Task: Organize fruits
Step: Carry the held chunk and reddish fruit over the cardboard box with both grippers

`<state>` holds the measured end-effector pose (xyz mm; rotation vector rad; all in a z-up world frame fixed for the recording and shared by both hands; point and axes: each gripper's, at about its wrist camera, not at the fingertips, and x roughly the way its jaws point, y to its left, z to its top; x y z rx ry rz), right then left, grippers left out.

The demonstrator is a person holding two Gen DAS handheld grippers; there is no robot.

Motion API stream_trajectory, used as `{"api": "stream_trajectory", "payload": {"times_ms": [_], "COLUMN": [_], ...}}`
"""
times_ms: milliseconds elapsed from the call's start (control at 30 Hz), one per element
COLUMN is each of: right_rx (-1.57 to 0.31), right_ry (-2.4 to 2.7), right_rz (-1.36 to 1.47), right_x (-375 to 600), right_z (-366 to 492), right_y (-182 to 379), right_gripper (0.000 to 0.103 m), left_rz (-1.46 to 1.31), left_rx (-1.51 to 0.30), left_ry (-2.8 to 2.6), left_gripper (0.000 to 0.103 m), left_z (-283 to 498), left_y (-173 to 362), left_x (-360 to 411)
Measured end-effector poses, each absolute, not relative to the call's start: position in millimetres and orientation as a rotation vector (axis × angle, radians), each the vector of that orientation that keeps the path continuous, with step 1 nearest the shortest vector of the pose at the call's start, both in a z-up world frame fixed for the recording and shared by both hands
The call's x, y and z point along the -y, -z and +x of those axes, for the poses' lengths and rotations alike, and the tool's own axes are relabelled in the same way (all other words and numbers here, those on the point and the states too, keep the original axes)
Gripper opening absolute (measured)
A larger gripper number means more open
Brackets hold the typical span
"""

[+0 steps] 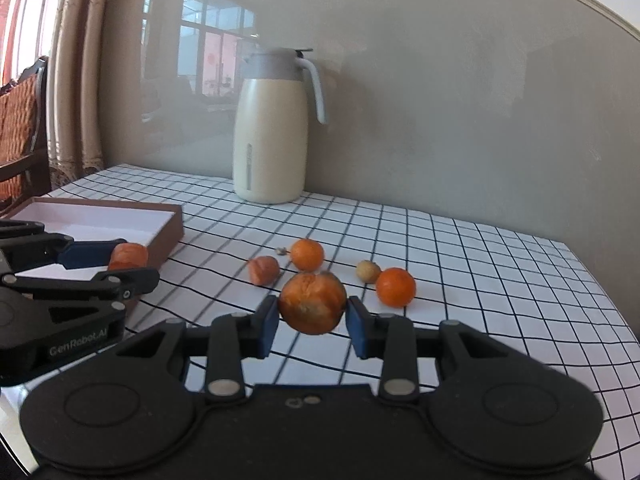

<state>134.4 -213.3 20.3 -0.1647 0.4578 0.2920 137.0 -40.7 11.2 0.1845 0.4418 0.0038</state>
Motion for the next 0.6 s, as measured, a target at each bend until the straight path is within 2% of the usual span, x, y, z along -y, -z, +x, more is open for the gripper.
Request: {"api": "stream_trajectory", "payload": {"times_ms": [600], "right_rx": [-0.421], "right_ry": [-0.464], "right_rz": [-0.22], "right_x": [144.2], "right_z": [95.5], "right_y": [-29.3], "right_gripper": [0.028], "left_rz": [0.137], "left_rx": [-0.402], "left_ry": [-0.138], "left_gripper": [0.035], "left_z": [90.2], "left_y": [-19.0], "left_x": [-24.7]}}
